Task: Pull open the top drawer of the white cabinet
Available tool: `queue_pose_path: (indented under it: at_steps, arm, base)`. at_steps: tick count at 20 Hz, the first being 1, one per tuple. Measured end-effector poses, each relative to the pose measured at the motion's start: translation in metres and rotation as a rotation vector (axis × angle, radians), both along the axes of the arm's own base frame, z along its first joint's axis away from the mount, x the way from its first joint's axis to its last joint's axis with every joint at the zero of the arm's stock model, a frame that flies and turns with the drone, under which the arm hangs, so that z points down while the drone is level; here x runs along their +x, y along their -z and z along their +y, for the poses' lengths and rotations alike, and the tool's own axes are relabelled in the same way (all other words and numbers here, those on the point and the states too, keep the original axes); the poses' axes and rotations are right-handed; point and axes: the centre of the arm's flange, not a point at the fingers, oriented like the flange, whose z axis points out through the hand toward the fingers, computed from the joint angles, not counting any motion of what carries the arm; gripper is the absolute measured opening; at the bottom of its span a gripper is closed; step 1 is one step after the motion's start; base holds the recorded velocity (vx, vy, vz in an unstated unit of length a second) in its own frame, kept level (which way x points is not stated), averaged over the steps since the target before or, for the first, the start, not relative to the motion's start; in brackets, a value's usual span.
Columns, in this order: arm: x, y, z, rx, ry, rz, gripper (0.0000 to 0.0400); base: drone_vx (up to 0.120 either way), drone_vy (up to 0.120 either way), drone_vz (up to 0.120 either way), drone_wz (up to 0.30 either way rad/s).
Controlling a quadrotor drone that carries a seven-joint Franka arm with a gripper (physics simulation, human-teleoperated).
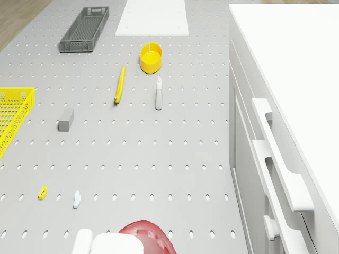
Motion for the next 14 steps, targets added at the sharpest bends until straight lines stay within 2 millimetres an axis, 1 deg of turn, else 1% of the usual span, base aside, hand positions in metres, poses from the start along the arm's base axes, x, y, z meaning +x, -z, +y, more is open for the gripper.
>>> queue_pose_path:
  at_steps: [3, 14]
  arm:
    - [0.0000, 0.0000, 0.0000, 0.000, 0.000, 0.000, 0.0305]
    - [0.0000, 0.0000, 0.0000, 0.000, 0.000, 0.000, 0.0305]
  base:
    - [0.120, -0.107, 0.000, 0.000]
    - [0.120, 0.000, 0.000, 0.000]
